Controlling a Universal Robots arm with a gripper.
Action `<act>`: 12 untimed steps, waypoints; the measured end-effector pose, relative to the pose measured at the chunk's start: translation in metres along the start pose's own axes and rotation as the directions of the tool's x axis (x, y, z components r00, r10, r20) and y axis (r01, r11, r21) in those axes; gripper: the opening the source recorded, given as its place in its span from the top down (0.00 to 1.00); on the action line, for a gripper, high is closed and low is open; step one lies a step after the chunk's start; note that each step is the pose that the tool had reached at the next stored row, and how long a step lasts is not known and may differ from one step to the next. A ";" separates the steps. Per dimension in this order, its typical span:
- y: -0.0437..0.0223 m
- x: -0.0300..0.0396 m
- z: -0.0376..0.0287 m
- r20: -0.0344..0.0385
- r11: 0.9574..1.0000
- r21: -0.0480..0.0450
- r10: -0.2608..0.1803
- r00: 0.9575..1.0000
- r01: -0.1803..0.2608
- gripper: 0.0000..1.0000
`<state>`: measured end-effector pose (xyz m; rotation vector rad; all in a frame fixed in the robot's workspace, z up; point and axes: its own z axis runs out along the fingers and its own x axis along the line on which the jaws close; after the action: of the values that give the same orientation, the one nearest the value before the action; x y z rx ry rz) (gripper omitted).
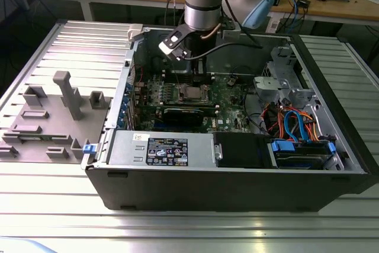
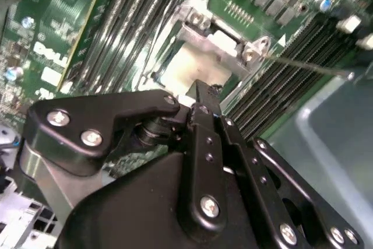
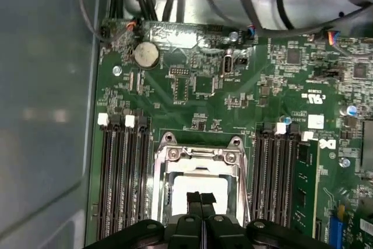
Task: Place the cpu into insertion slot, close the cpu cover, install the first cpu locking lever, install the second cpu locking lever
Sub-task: 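Close the cpu cover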
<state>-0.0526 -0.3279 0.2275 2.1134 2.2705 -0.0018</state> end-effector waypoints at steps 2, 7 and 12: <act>-0.0108 0.0009 0.0025 -0.001 1.000 0.000 0.000 1.000 0.000 0.89; -0.0192 0.0016 0.0046 -0.001 1.000 0.001 0.000 1.000 0.000 0.89; -0.0213 0.0019 0.0130 -0.004 1.000 0.004 -0.001 1.000 0.001 0.89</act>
<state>-0.0736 -0.3279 0.2139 2.1169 2.2755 -0.0023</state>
